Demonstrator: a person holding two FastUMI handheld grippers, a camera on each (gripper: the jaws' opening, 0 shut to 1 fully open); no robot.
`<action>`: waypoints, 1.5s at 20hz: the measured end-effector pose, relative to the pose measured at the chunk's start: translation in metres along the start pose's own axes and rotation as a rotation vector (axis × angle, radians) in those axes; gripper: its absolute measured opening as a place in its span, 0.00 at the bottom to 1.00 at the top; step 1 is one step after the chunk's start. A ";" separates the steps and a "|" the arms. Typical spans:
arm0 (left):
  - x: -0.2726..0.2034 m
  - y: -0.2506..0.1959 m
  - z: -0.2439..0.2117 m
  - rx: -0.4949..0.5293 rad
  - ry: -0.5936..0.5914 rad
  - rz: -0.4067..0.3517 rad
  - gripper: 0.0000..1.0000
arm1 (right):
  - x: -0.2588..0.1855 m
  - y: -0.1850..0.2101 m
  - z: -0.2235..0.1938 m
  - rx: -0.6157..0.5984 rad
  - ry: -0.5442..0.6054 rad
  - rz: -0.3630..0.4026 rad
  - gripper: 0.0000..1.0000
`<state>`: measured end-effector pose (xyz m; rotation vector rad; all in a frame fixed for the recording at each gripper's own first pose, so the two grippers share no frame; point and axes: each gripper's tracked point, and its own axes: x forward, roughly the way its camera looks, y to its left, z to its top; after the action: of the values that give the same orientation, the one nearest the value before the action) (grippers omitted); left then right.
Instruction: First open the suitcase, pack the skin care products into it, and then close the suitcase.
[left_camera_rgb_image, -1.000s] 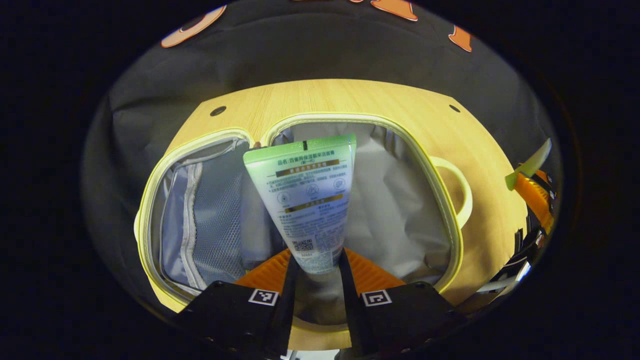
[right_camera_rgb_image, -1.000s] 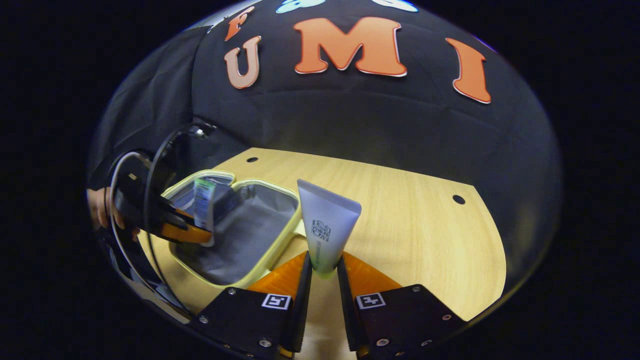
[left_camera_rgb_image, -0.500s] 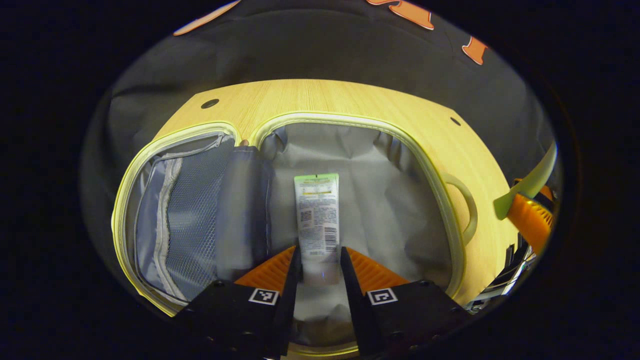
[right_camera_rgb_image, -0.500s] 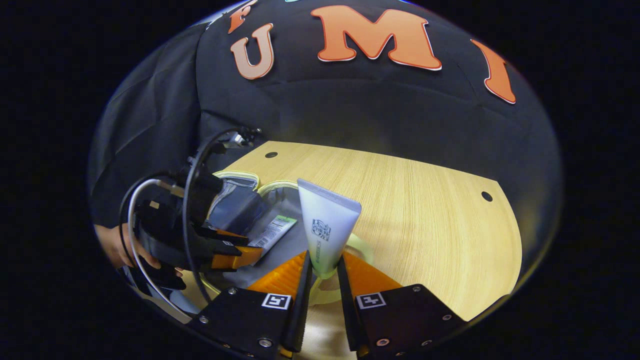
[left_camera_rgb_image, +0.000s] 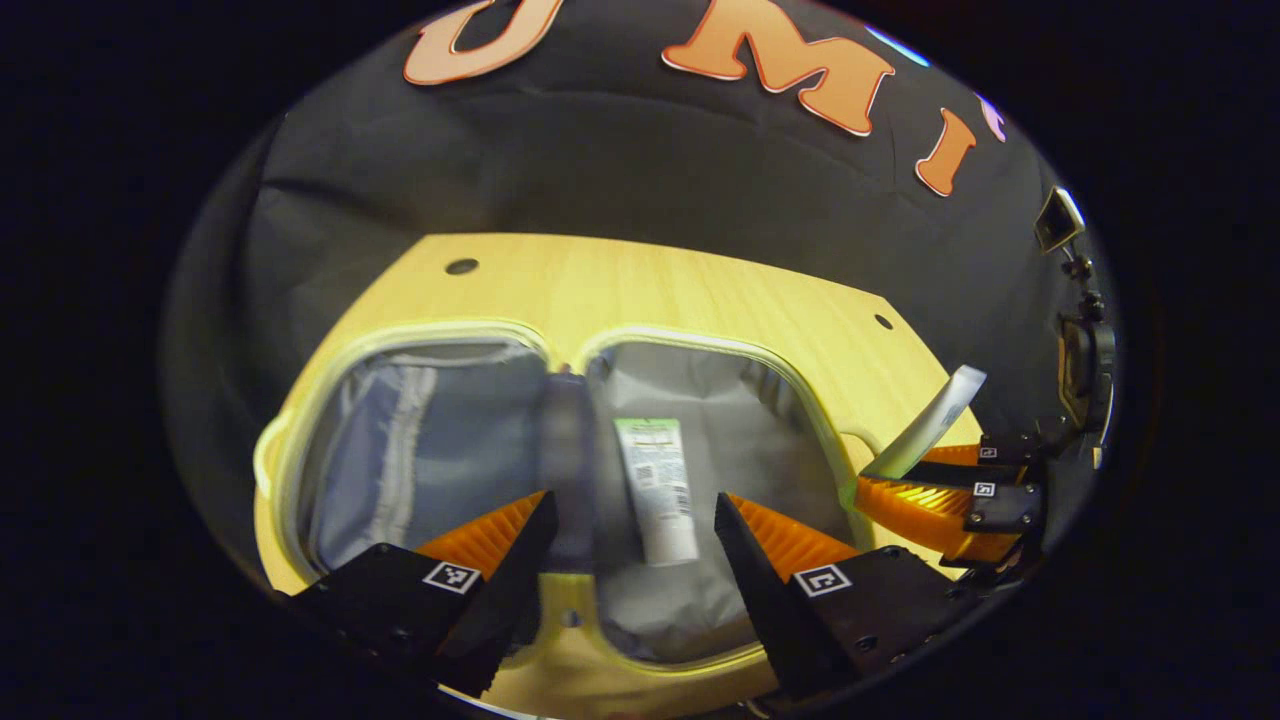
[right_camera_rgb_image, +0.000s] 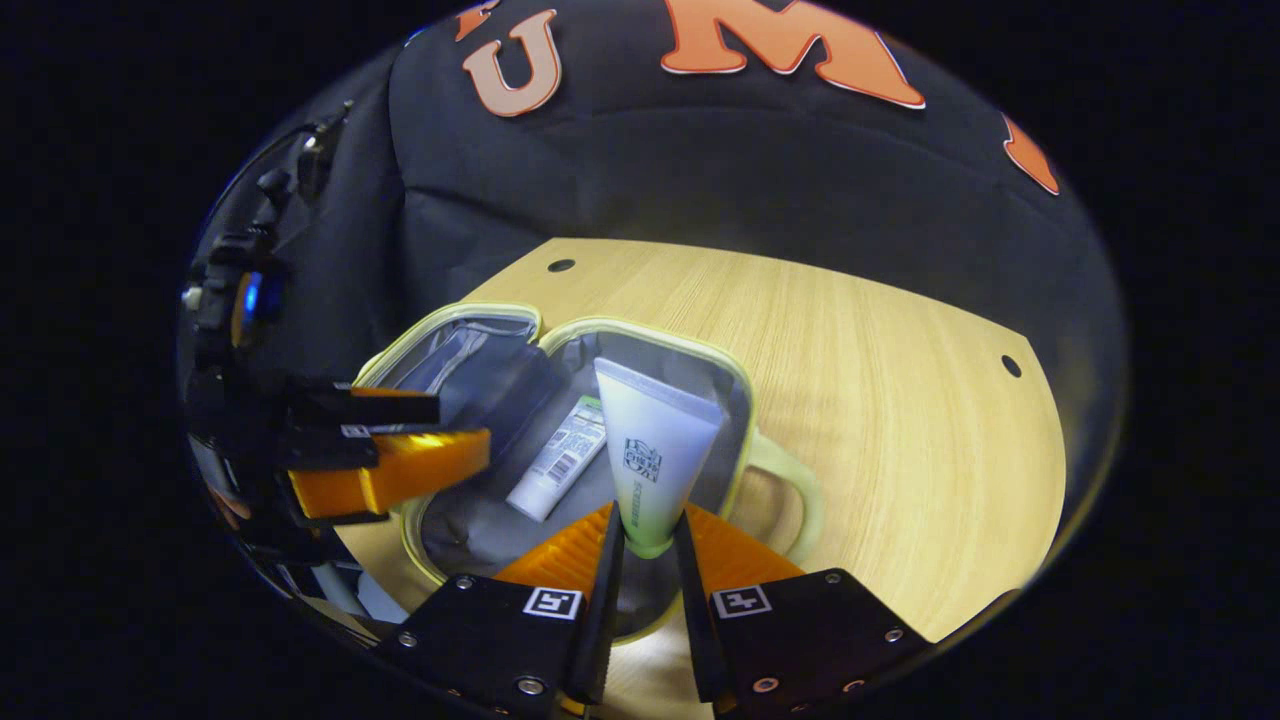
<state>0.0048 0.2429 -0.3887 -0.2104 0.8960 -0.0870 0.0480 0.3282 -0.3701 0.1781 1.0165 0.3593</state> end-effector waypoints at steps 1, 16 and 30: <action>-0.005 0.015 0.005 -0.006 -0.018 0.025 0.98 | 0.006 0.007 -0.006 0.003 0.030 0.013 0.34; -0.061 0.275 -0.045 -0.556 -0.045 0.314 0.98 | 0.057 0.020 -0.040 0.187 0.282 -0.004 0.40; 0.008 0.308 -0.053 -0.806 0.023 0.088 0.19 | -0.045 -0.023 0.039 0.337 -0.047 -0.024 0.94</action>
<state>-0.0357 0.5348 -0.4947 -0.9190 0.9246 0.3629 0.0647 0.2910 -0.3214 0.4756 1.0272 0.1582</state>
